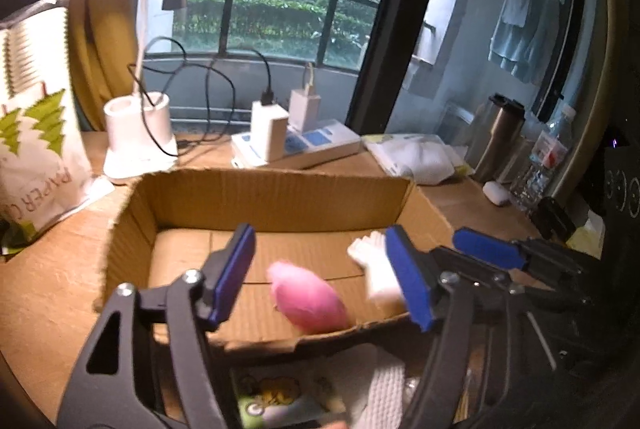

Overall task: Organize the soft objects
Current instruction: 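Carry both items over the cardboard box and open both grippers inside it, then withdraw both grippers from the box back toward the pile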

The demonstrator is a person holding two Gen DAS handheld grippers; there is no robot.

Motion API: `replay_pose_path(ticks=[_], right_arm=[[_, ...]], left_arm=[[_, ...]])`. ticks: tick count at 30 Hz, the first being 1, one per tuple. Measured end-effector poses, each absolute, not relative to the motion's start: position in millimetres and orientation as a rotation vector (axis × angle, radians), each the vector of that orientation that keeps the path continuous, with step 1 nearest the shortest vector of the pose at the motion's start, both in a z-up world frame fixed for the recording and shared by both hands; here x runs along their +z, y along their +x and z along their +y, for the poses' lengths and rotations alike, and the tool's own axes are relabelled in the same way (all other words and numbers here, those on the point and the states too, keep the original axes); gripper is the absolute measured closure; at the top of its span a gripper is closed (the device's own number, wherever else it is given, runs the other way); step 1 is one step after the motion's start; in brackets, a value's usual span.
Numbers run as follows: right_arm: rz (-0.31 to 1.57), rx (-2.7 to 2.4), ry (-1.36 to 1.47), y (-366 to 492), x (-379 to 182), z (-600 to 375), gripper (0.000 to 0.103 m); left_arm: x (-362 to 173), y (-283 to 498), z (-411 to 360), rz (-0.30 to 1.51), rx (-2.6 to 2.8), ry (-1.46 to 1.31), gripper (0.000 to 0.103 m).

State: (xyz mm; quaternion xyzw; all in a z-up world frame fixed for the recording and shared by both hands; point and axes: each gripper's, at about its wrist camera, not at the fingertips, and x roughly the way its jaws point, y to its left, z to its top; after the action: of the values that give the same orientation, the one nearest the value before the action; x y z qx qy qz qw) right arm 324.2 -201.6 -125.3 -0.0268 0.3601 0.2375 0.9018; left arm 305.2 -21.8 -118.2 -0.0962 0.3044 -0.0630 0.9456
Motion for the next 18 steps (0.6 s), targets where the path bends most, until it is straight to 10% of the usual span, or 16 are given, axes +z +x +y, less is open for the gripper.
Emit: replay_pose_path(ticks=[18], right_arm=[[0.657, 0.427, -0.106, 246.5, -75.9, -200.2, 0.054]], left_arm=[[-67.0, 215.1, -3.2, 0.501, -0.097, -0.181, 0.013]])
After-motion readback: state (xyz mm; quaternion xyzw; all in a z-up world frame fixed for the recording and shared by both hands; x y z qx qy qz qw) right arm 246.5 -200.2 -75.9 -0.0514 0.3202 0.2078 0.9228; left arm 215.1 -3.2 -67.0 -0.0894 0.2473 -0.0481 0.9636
